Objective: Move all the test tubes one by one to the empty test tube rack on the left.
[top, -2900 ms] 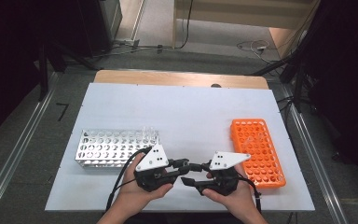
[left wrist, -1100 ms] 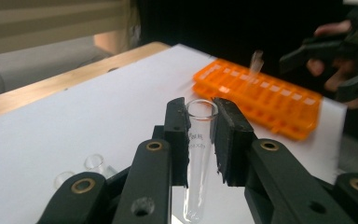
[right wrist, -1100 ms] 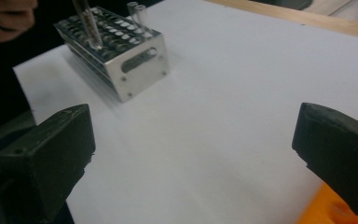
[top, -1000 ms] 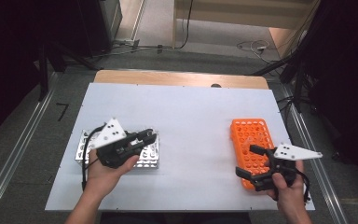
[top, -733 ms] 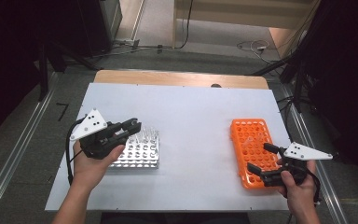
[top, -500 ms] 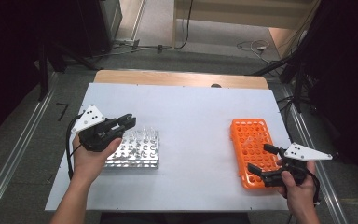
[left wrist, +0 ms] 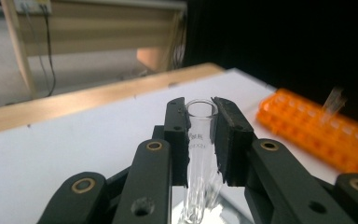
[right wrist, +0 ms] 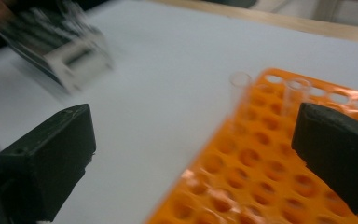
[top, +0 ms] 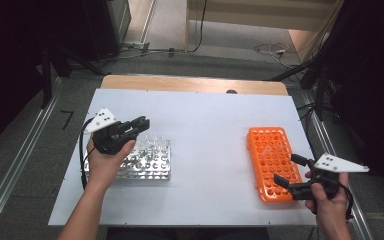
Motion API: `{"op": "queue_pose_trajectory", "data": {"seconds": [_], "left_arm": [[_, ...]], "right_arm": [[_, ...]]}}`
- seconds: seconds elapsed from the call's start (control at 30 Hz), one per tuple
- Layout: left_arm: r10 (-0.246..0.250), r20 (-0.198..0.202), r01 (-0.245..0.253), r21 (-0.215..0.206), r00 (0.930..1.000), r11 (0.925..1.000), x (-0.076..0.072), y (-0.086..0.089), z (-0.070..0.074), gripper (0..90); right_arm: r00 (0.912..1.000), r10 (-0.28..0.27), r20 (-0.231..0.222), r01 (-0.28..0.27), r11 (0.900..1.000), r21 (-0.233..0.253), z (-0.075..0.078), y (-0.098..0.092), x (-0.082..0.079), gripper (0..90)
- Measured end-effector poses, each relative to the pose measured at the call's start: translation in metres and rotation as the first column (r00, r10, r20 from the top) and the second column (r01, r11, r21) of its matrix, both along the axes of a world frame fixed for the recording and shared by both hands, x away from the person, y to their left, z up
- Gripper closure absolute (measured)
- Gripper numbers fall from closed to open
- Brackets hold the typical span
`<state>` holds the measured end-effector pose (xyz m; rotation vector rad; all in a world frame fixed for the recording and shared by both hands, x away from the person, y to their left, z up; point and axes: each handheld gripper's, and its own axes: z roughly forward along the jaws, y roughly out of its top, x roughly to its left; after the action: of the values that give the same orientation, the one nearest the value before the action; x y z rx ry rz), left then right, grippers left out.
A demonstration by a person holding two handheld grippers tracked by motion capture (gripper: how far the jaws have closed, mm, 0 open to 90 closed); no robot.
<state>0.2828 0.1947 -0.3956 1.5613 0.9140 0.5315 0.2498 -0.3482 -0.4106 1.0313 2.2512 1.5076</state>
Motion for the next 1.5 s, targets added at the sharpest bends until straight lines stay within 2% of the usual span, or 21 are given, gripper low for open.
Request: {"op": "queue_pose_trajectory", "data": {"seconds": [0.03, 0.1, 0.13, 0.17, 0.2, 0.23, 0.27, 0.33, 0.4, 0.63, 0.77, 0.87, 0.97, 1.13, 1.27, 1.4, 1.5], "left_arm": [[0.009, 0.019, -0.009, 0.023, 0.9998, 0.9997, -0.002, 0.001, 0.003, 76.4], [0.025, 0.021, -0.026, 0.017, 0.9995, 0.9995, -0.003, 0.003, -0.001, 76.4], [0.032, 0.004, -0.032, 0.022, 0.9995, 0.9992, 0.000, 0.004, -0.004, 76.3], [0.036, -0.009, -0.036, 0.027, 0.9993, 0.9990, 0.003, 0.005, -0.009, 76.3], [0.043, -0.013, -0.043, 0.036, 0.9990, 0.9985, 0.004, 0.004, -0.011, 76.4], [0.046, -0.016, -0.045, 0.047, 0.9988, 0.9979, 0.005, 0.003, -0.014, 76.4], [0.045, -0.015, -0.044, 0.056, 0.9989, 0.9975, 0.006, 0.002, -0.016, 76.3], [0.046, -0.021, -0.045, 0.065, 0.9987, 0.9969, 0.009, -0.001, -0.019, 76.3], [0.044, -0.018, -0.043, 0.058, 0.9989, 0.9974, 0.011, -0.003, -0.021, 76.4], [0.030, -0.054, -0.025, 0.096, 0.9981, 0.9951, 0.011, -0.006, -0.028, 76.3], [0.026, -0.074, -0.018, 0.100, 0.9969, 0.9949, 0.010, -0.005, -0.031, 76.3], [0.024, -0.106, -0.012, 0.107, 0.9941, 0.9942, 0.010, -0.006, -0.031, 76.3], [0.033, -0.124, -0.015, 0.141, 0.9917, 0.9899, 0.009, -0.009, -0.033, 76.2], [0.045, -0.129, -0.019, 0.193, 0.9906, 0.9811, 0.006, -0.016, -0.033, 76.0], [0.048, -0.147, -0.017, 0.205, 0.9879, 0.9786, 0.005, -0.017, -0.035, 75.9], [0.059, -0.155, -0.021, 0.235, 0.9862, 0.9718, 0.004, -0.019, -0.037, 75.8], [0.056, -0.162, -0.017, 0.233, 0.9851, 0.9722, 0.004, -0.020, -0.039, 75.4]], "right_arm": [[0.9999, 0.011, -0.005, -0.011, 0.997, 0.080, 0.006, -0.001, 0.000, 0.0], [0.9989, 0.017, 0.044, -0.017, 1.000, 0.010, 0.016, 0.005, -0.003, 0.0], [0.9983, 0.005, 0.058, -0.003, 0.999, -0.040, 0.014, 0.007, -0.004, 0.0], [0.9979, -0.019, 0.061, 0.023, 0.998, -0.061, 0.011, 0.006, -0.003, 0.0], [0.9984, -0.026, 0.050, 0.028, 0.999, -0.028, 0.006, 0.001, -0.001, 0.0], [0.9988, -0.029, 0.039, 0.030, 0.999, -0.026, 0.003, -0.001, 0.000, 0.0], [0.9985, -0.046, 0.031, 0.048, 0.998, -0.047, -0.002, -0.003, 0.001, 0.0], [0.9994, -0.031, 0.017, 0.032, 0.998, -0.049, -0.007, -0.004, 0.001, 0.0], [0.9993, -0.033, 0.018, 0.035, 0.997, -0.070, -0.010, -0.003, 0.001, 0.0], [0.9996, -0.024, 0.011, 0.025, 0.997, -0.066, -0.010, -0.001, 0.003, 0.0], [0.9997, -0.015, 0.016, 0.017, 0.998, -0.065, -0.010, 0.001, 0.003, 0.0], [0.9998, -0.007, 0.018, 0.008, 0.997, -0.073, -0.012, 0.003, 0.003, 0.0], [0.9998, -0.006, 0.019, 0.008, 0.997, -0.074, -0.012, 0.004, 0.003, 0.0], [0.9996, -0.008, 0.028, 0.010, 0.998, -0.065, -0.010, 0.002, 0.002, 0.0], [0.9994, -0.007, 0.033, 0.009, 0.998, -0.062, -0.010, 0.002, 0.002, 0.0], [0.9995, -0.012, 0.030, 0.013, 0.998, -0.061, -0.010, 0.001, 0.002, 0.0], [0.9995, -0.011, 0.030, 0.013, 0.998, -0.058, -0.010, 0.001, 0.002, 0.0]]}}
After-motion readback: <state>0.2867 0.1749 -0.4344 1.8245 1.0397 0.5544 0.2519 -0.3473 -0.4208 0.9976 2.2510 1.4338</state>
